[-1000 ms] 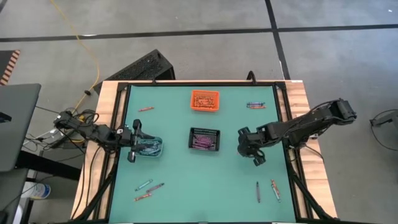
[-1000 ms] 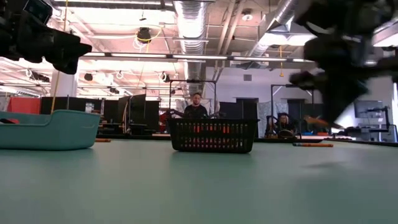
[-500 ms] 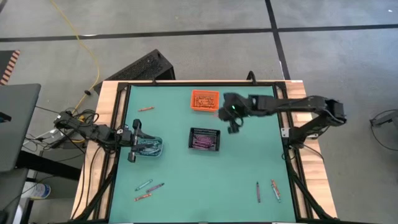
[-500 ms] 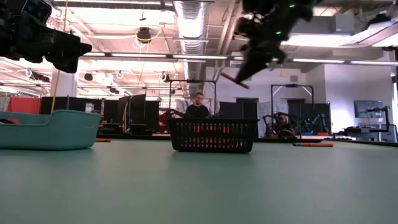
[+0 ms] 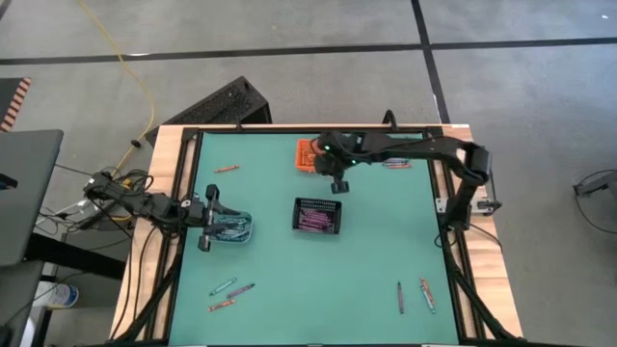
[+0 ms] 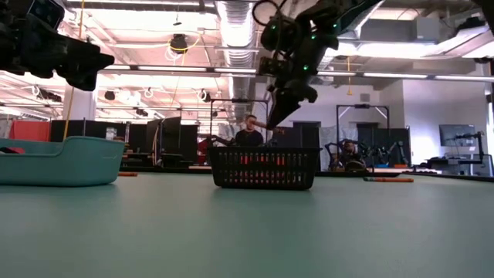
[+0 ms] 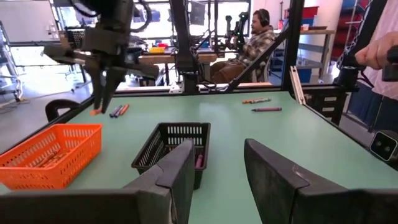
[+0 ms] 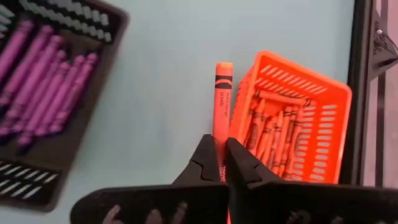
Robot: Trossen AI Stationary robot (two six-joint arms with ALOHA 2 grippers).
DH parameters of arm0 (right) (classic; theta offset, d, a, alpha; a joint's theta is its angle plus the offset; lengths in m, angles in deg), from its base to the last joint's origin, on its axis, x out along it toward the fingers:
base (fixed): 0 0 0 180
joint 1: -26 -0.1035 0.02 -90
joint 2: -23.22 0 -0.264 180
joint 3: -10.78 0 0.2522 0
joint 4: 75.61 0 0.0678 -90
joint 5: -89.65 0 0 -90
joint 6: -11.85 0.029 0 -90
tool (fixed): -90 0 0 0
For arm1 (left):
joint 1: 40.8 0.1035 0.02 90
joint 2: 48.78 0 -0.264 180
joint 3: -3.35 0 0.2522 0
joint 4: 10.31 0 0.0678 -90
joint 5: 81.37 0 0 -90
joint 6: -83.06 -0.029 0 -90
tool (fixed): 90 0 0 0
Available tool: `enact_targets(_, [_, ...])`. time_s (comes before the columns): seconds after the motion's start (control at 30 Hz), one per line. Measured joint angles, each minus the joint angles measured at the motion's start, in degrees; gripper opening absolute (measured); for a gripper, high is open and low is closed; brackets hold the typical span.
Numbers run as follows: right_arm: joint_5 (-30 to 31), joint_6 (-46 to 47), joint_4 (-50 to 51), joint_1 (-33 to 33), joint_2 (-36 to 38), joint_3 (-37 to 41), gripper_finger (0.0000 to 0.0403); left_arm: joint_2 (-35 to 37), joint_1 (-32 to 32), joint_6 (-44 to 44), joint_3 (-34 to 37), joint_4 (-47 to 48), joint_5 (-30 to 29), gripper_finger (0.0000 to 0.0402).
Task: Sort crayons
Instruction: Put the orange crayon into the orange bin
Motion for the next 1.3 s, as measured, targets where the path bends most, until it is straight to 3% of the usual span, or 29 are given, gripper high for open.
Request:
enact_targets(0.4, [-1.40, -1.01, -4.12, 6.96, -8.60, -4.45, 0.0008, 0.02, 0.00, 0.00, 0.00, 0.00, -0.54, 0.0127])
enact_targets(0.8, [-1.29, 5.74, -3.31, 9.59, -9.43, -5.55, 0.0092, 0.02, 0.00, -1.11, 0.00, -0.02, -0.89, 0.0127])
enact_targets(0.97, [-1.15, 6.73, 9.10, 9.28, -9.41, -11.34, 0.0118, 0.02, 0.00, -0.22, 0.00, -0.02, -1.23, 0.0127])
enact_targets(1.13, [-1.62, 13.72, 30.98, 5.87, -9.34, -19.36, 0.0119, 0.02, -0.02, 0.64, 0.00, -0.19, -4.29, 0.0127])
enact_targets(1.23, [-5.85, 14.98, 41.49, 2.86, -8.45, -20.87, 0.0115, -0.39, 1.69, 0.05, -0.02, -1.61, -10.93, 0.0126])
enact_targets(1.3, [-9.05, 16.03, 43.32, 0.84, -7.05, -19.97, 0.0114, -1.74, 4.83, -1.39, -0.29, -4.46, -10.94, 0.0124])
